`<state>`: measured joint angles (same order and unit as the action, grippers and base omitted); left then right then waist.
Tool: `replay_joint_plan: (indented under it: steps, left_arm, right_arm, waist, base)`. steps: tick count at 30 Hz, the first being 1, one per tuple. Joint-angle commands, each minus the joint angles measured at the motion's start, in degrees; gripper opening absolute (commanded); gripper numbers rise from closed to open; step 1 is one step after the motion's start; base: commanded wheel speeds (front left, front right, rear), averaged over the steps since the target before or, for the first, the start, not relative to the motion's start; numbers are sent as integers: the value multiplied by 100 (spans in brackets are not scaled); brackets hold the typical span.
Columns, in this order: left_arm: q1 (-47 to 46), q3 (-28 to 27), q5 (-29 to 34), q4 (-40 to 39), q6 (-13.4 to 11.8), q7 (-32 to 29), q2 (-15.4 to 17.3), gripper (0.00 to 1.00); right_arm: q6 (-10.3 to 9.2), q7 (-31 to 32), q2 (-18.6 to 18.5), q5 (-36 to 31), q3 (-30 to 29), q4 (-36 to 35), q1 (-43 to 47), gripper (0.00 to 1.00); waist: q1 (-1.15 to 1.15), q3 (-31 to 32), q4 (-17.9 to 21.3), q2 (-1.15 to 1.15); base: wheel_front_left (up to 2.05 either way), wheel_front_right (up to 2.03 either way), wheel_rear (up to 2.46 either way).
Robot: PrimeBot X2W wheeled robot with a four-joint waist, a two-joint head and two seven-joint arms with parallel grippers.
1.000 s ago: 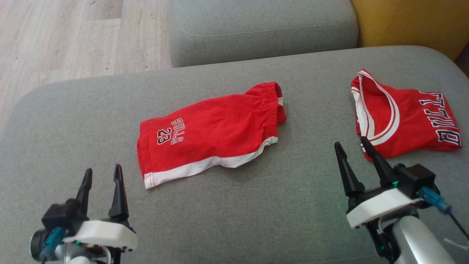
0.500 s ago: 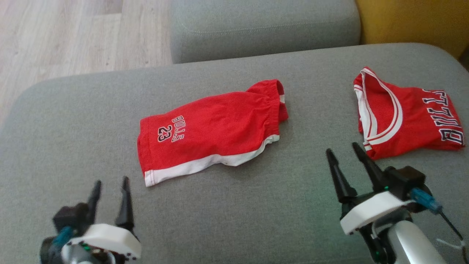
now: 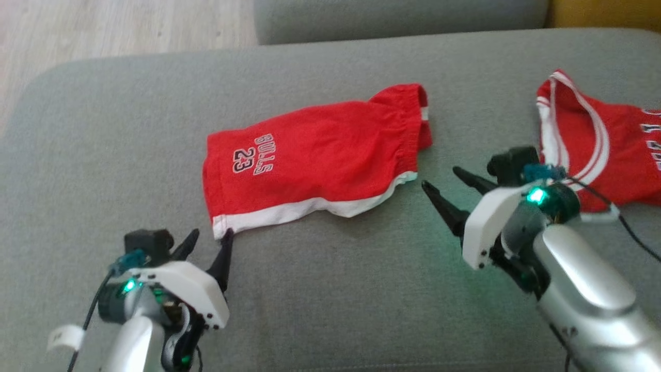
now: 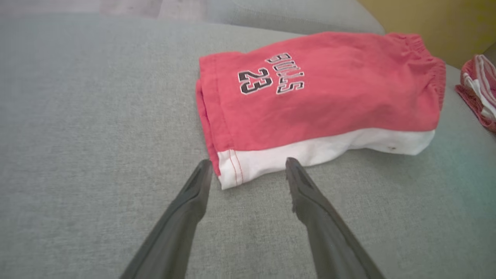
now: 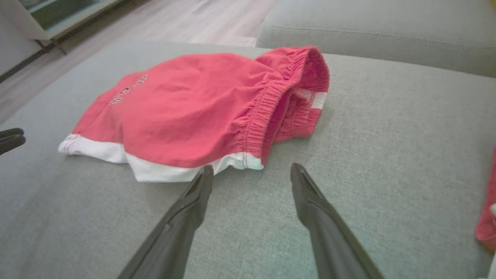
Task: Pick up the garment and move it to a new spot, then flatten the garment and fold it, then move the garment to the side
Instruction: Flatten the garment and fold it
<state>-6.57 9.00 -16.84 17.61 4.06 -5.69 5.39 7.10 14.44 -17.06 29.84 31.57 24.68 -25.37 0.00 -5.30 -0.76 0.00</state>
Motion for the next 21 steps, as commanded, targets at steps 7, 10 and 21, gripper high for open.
replay_joint_plan:
  steps: [7,10,21]
  left_arm:
    - [-726,60,-105,27,101,-49,4,100]
    - [-840,110,-132,109,115,-1,-21,100]
    - [-1036,301,-293,477,191,-114,-51,100]
  right_arm:
    - [39,-80,-266,594,765,753,-1045,100]
    - [39,-169,-307,762,981,1025,-1273,100]
    - [39,-470,-288,1262,1834,1609,-1704,100]
  waist:
    - [0,-526,-447,0]
    - [0,-647,-530,0]
    - [0,-800,-538,0]
  base:
    - [0,0,0]
    - [0,0,0]
    - [0,0,0]
